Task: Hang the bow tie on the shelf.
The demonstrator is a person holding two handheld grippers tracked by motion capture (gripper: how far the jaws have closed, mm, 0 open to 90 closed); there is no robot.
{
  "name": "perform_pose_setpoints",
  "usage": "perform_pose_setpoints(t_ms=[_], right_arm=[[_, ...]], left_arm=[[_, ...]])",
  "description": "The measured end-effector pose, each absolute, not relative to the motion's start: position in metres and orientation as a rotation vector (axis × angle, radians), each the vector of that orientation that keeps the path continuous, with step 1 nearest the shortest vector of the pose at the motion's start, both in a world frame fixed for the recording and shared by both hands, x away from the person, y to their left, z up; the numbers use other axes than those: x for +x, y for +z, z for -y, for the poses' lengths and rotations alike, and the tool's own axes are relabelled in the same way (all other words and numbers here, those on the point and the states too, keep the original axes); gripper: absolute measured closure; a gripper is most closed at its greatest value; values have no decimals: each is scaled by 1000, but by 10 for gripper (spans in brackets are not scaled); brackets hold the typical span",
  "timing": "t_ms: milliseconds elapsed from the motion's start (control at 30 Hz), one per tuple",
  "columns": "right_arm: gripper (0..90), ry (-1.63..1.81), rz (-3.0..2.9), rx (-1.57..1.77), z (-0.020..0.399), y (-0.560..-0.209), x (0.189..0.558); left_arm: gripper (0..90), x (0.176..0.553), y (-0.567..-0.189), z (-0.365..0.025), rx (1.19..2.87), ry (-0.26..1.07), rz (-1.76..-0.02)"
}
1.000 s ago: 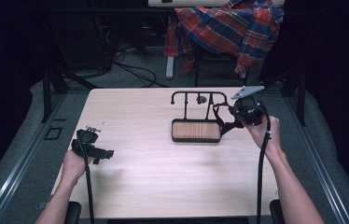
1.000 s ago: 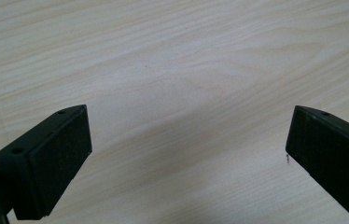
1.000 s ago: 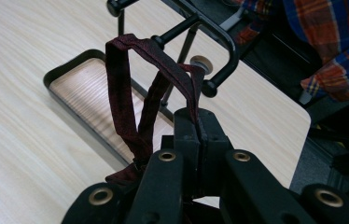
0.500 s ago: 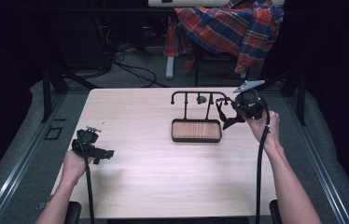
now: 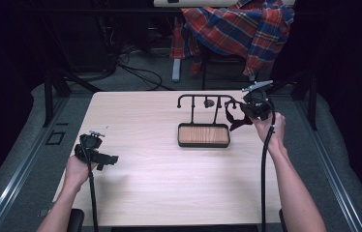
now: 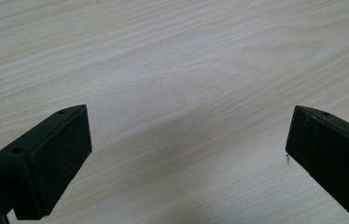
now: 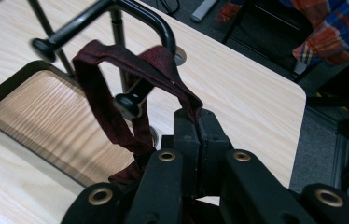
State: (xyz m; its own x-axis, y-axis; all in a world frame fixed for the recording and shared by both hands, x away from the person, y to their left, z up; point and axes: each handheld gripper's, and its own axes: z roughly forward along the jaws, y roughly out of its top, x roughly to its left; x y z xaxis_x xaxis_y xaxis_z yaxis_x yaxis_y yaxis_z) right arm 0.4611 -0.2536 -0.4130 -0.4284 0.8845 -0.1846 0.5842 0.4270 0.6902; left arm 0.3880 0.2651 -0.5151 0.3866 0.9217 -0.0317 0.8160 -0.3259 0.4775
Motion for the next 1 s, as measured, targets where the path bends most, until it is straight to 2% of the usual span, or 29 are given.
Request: perform_pose_setpoints(t_ms=[1000], right_arm=[[873, 839, -2232, 1384, 260, -454, 483]], left_arm=[[2, 388, -515, -264, 2245, 335, -1489]])
